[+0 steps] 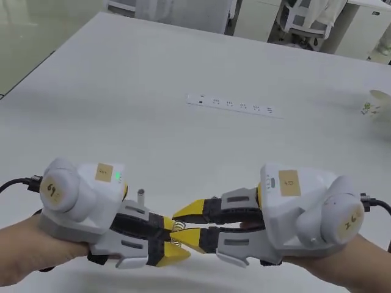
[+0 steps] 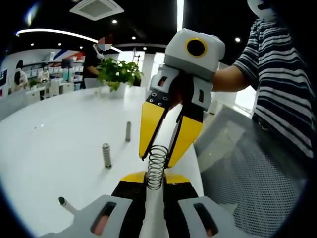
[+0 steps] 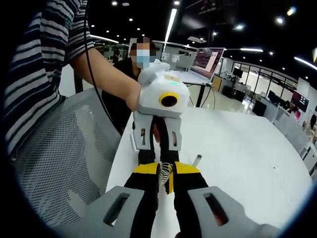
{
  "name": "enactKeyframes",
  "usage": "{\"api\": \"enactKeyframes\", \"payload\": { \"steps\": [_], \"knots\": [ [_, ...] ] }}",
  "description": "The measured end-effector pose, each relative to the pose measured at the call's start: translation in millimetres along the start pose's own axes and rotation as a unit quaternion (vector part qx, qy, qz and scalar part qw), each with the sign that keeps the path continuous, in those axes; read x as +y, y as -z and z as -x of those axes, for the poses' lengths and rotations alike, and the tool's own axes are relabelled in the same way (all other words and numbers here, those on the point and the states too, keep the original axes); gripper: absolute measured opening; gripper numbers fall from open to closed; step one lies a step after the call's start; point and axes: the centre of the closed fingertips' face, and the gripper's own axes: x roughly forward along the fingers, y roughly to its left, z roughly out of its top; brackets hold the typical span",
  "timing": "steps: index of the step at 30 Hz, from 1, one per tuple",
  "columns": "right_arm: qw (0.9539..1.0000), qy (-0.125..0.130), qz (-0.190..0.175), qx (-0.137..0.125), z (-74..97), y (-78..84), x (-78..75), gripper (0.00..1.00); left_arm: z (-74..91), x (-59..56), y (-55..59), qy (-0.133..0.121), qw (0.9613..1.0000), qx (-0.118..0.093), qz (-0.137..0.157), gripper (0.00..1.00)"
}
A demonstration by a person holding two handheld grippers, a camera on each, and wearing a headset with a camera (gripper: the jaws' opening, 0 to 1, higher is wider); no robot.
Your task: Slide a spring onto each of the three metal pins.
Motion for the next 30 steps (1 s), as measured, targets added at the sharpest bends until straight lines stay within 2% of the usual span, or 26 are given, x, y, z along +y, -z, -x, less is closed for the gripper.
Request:
{"api": "enactKeyframes", "payload": {
  "steps": [19,26,30],
  "knots": [
    [0.9999,0.014,-0.003,-0.005,5.1,-1.6,-8.6,0.07,2.4,3.3,-4.6,-0.013,0.9997,-0.018,0.012,0.13],
    [0.9998,0.019,-0.006,-0.008,6.8,-2.3,-12.0,0.07,7.9,5.4,-13.2,-0.016,0.9992,-0.033,0.014,0.16],
    [0.9996,0.024,-0.006,-0.009,8.0,-1.9,-15.0,0.07,10.5,6.4,-12.0,-0.019,0.9993,-0.030,0.014,0.17]
  ]
}}
